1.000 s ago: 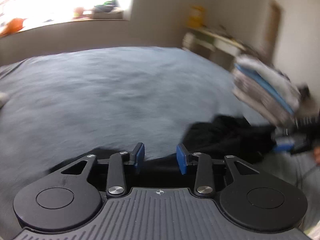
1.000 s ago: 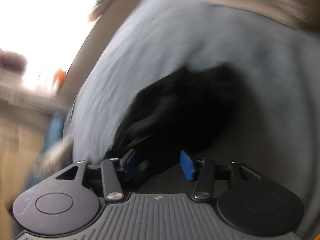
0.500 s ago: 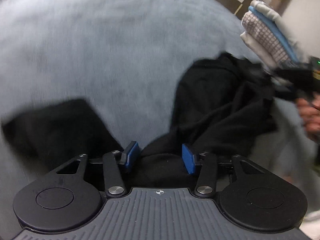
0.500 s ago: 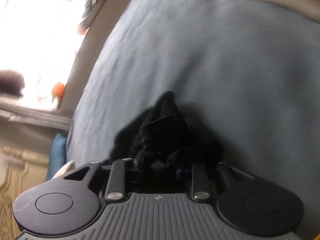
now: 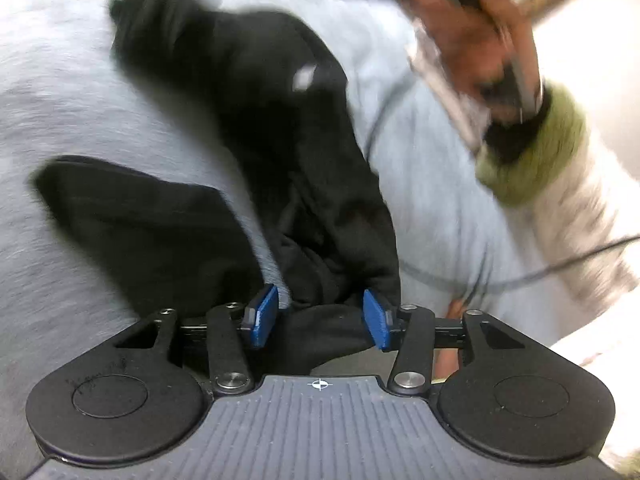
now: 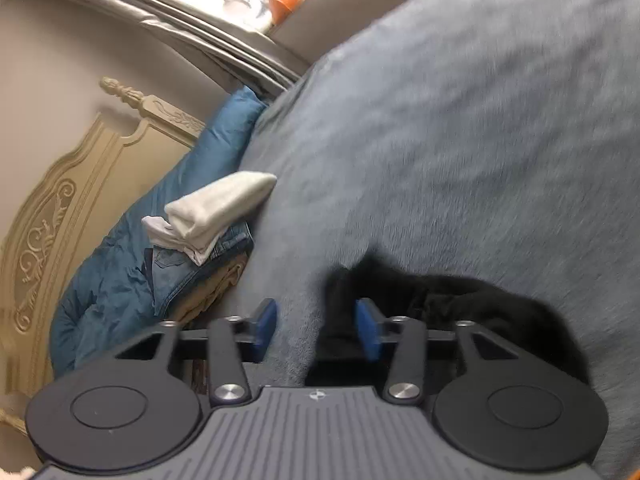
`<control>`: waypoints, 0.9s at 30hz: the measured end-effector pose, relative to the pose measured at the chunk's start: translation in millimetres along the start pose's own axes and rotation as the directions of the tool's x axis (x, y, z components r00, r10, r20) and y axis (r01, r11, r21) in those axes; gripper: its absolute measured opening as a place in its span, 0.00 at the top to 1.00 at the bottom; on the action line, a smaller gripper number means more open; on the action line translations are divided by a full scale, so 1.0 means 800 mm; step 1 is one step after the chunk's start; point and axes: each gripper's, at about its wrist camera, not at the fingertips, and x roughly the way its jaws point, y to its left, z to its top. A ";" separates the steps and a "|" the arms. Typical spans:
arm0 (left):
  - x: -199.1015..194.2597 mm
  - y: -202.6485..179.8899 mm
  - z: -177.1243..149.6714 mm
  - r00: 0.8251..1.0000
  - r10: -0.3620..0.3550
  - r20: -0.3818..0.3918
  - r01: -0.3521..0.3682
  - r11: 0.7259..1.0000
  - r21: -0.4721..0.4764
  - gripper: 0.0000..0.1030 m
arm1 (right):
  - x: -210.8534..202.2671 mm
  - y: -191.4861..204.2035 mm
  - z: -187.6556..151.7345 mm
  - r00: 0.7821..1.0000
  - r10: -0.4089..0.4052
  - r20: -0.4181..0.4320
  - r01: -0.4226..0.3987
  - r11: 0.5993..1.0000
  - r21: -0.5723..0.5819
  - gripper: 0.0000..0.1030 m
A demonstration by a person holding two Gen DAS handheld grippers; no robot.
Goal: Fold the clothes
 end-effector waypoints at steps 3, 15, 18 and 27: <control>-0.038 0.014 0.003 0.994 0.068 0.086 -0.071 0.997 0.036 0.51 | -0.051 -0.016 -0.013 0.998 0.007 0.065 -0.009 0.999 0.032 0.47; -0.017 0.034 0.113 0.883 0.334 0.329 -0.400 0.903 0.155 0.50 | -0.123 0.032 -0.148 0.963 -0.263 -0.059 0.244 0.944 -0.223 0.47; 0.016 0.024 0.124 0.843 0.440 0.310 -0.519 0.816 0.253 0.50 | -0.124 0.025 -0.166 0.961 -0.269 -0.058 0.256 0.952 -0.167 0.47; 0.035 0.014 0.139 0.707 0.575 0.412 -0.690 0.689 0.223 0.88 | -0.131 0.030 -0.188 0.949 -0.315 0.002 0.310 0.933 -0.186 0.47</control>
